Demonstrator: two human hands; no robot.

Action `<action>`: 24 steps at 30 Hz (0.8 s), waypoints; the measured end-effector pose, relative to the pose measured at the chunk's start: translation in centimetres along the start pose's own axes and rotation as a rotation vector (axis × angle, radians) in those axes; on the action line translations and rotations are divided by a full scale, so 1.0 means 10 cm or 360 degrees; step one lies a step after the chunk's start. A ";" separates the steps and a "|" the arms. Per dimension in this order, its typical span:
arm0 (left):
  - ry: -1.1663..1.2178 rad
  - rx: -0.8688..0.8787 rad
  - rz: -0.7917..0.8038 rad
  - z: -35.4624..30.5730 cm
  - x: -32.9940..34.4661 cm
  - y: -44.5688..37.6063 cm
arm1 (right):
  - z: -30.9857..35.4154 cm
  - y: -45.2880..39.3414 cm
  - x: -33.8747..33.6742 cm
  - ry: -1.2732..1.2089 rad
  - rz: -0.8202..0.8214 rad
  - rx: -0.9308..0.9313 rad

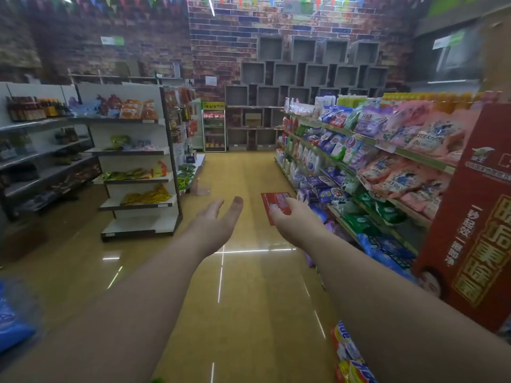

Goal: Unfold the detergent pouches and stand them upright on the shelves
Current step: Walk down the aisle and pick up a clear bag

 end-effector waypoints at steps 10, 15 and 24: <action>-0.0035 -0.0029 0.0059 0.77 -0.51 -0.62 | 0.36 -0.18 0.66 0.0145 0.0009 0.0102; 0.0027 -0.0072 0.0131 0.89 -0.49 -0.89 | 0.37 -0.40 1.04 0.0093 0.0021 0.0147; 0.0051 -0.0073 0.0117 0.39 -0.10 -1.81 | -0.12 -1.43 0.98 0.0050 0.0026 0.0093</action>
Point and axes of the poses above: each hand's wrist, its own y-axis away from the middle knuckle, its own x-axis out of the palm, z = x × y, the point moved 10 cm from there along -y, towards the middle knuckle, and after that the axes turned 12 degrees about -x, right-handed, at the moved point
